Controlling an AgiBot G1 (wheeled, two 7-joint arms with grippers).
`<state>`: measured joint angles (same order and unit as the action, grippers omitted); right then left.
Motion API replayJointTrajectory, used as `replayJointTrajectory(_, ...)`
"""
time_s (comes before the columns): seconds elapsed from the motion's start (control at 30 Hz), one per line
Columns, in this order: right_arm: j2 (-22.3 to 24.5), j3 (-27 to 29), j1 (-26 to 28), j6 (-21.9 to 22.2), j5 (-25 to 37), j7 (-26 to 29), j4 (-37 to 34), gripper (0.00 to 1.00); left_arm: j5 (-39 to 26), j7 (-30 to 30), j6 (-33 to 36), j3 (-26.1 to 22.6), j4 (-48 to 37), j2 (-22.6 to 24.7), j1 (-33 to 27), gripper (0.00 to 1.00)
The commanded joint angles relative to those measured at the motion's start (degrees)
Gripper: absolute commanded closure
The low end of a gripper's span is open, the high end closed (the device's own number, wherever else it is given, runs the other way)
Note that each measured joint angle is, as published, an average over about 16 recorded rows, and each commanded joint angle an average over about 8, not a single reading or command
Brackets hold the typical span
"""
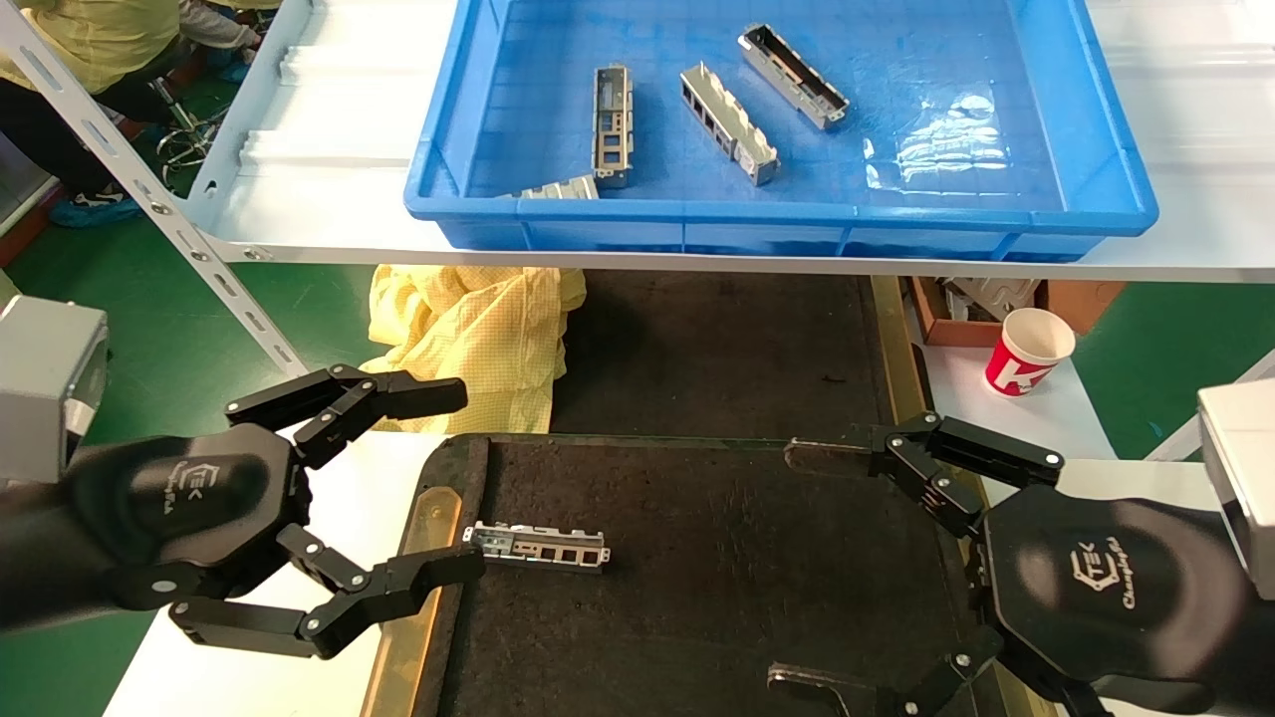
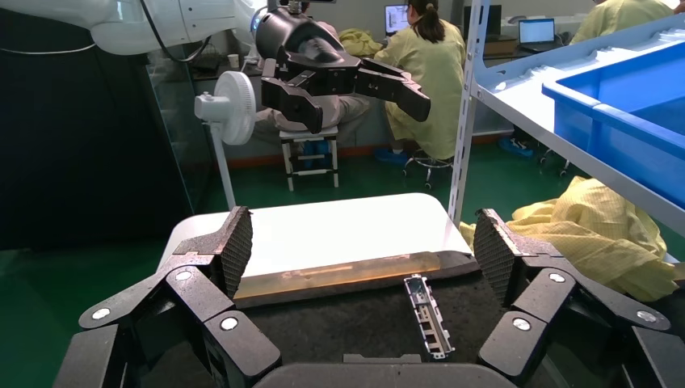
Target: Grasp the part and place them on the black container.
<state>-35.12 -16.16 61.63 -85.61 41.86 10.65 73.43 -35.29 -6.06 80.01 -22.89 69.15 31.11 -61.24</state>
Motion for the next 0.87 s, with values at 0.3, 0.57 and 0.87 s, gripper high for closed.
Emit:
replayJointTrajectory(0.3, 0.0, 0.0, 0.0, 0.0, 0.0, 0.0, 0.0, 0.00, 0.0, 0.0, 0.0, 0.0, 0.0, 0.0, 0.0, 0.00)
replayJointTrajectory(0.57, 0.0, 0.0, 0.0, 0.0, 0.0, 0.0, 0.0, 0.00, 0.0, 0.0, 0.0, 0.0, 0.0, 0.0, 0.0, 0.00)
replayJointTrajectory(0.87, 0.0, 0.0, 0.0, 0.0, 0.0, 0.0, 0.0, 0.00, 0.0, 0.0, 0.0, 0.0, 0.0, 0.0, 0.0, 0.00)
